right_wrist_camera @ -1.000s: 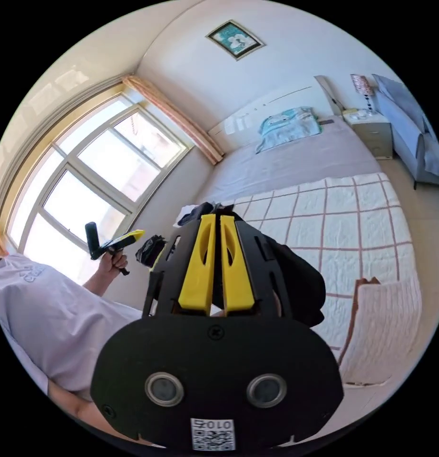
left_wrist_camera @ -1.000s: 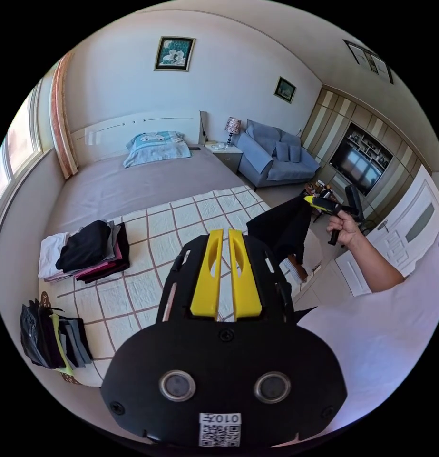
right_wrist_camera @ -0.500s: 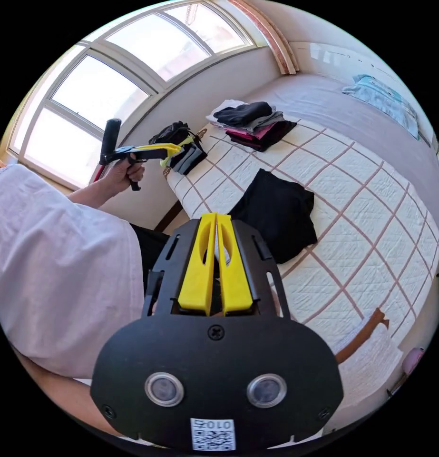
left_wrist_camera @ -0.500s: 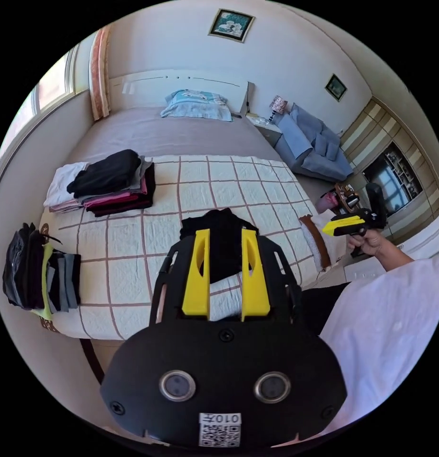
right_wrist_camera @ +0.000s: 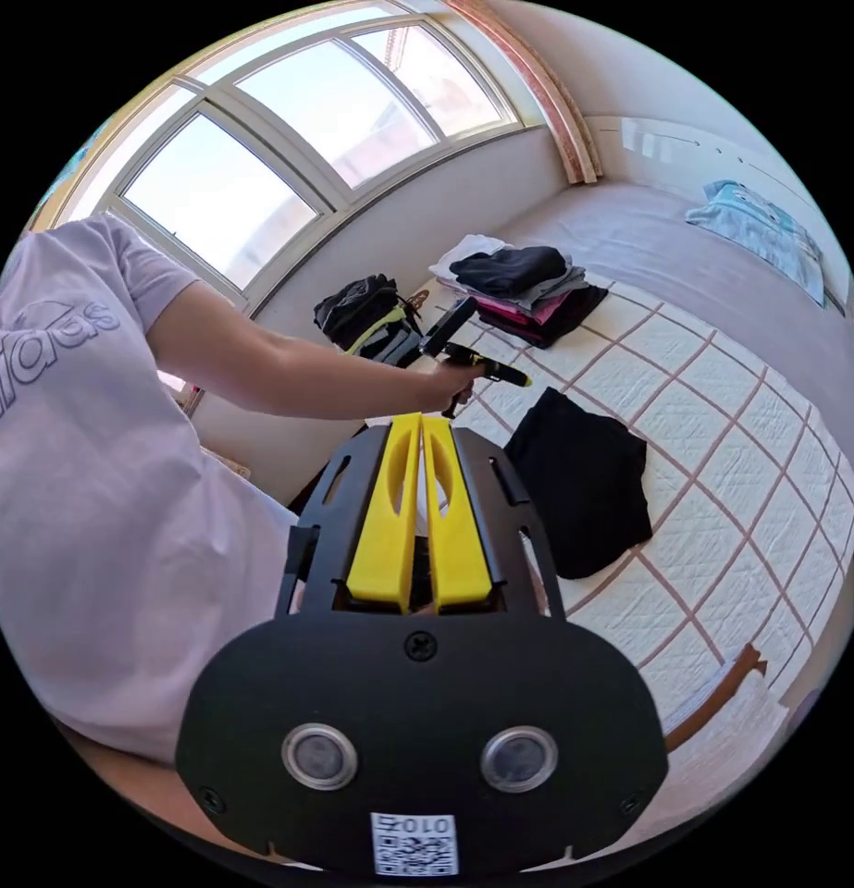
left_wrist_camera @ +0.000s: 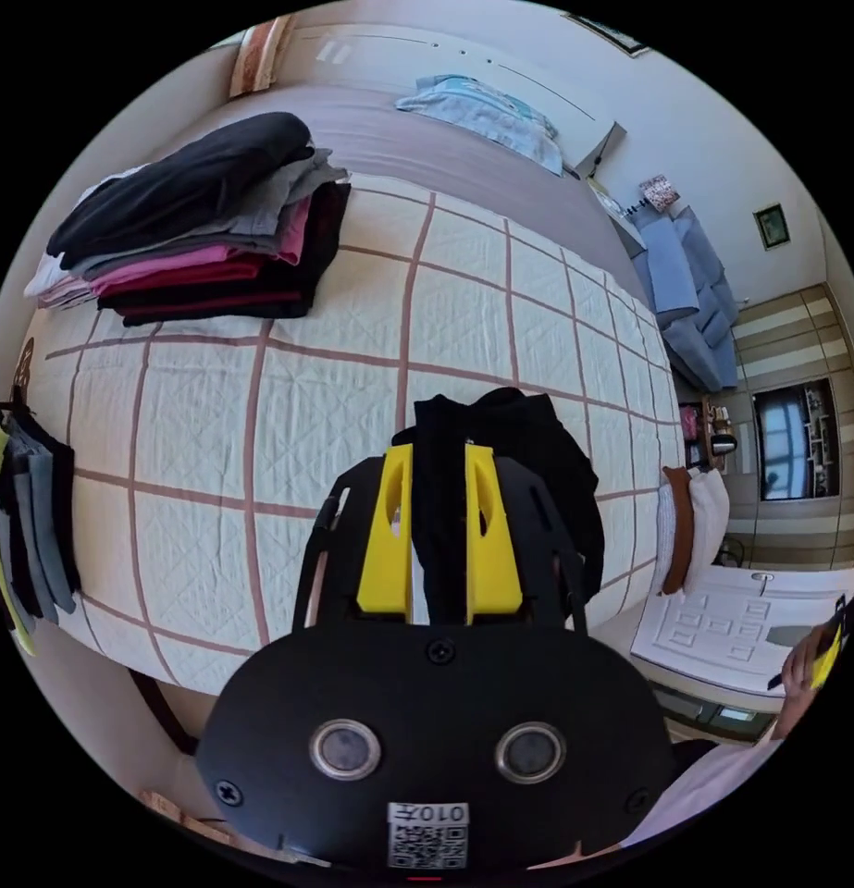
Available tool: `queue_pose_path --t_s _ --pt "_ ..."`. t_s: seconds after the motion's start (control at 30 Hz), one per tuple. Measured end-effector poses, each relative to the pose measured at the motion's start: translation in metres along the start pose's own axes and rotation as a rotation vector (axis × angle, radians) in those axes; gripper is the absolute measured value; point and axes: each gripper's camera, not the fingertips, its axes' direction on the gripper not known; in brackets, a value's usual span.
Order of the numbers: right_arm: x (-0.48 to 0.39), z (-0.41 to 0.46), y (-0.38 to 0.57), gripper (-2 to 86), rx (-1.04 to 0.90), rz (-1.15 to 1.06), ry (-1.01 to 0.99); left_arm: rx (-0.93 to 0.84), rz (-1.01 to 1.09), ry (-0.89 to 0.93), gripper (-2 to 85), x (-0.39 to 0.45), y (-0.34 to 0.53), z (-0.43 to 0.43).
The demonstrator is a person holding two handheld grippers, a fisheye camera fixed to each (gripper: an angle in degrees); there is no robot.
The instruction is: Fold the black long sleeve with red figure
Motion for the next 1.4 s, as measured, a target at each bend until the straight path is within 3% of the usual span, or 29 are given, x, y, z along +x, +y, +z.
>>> queue_pose_path --t_s 0.2,0.37,0.53,0.6,0.67,0.77,0.87,0.9,0.97,1.1,1.3,1.4 --pt "0.033 -0.007 0.038 1.9 0.057 0.187 0.012 -0.175 -0.090 0.218 6.6 -0.021 -0.055 0.055" --pt "0.067 -0.003 0.030 2.1 0.041 0.180 0.036 -0.216 -0.139 0.192 2.1 -0.014 -0.072 0.037" --pt "0.117 -0.008 0.008 2.3 0.080 0.167 0.058 -0.021 0.235 0.311 0.5 0.054 -0.064 -0.049" --pt "0.131 -0.014 0.002 2.3 0.121 0.169 0.060 0.195 0.551 0.377 0.2 0.104 -0.024 -0.130" --pt "0.145 -0.020 -0.001 2.3 0.165 0.176 0.062 0.260 0.770 0.370 0.2 0.132 0.016 -0.172" --pt "0.169 -0.024 -0.003 2.5 0.192 0.195 0.087 0.172 0.956 0.394 0.2 0.148 0.073 -0.181" --pt "0.196 -0.015 -0.006 2.7 0.162 0.245 0.119 -0.111 0.853 0.313 0.4 0.133 0.108 -0.127" --pt "0.207 -0.008 -0.008 2.9 0.140 0.264 0.119 -0.246 0.818 0.327 0.4 0.124 0.118 -0.104" --pt "0.224 0.007 -0.011 3.3 0.093 0.298 0.128 -0.347 0.724 0.414 0.4 0.107 0.126 -0.087" --pt "0.270 0.059 -0.014 7.9 -0.014 0.393 0.218 -0.319 0.434 0.533 0.2 0.062 0.120 -0.083" --pt "0.335 0.162 -0.026 14.8 -0.207 0.439 0.236 -0.144 0.376 0.420 0.1 0.040 0.103 -0.121" --pt "0.351 0.208 -0.048 15.3 -0.293 0.341 0.279 -0.129 0.361 0.383 0.1 0.037 0.103 -0.127"
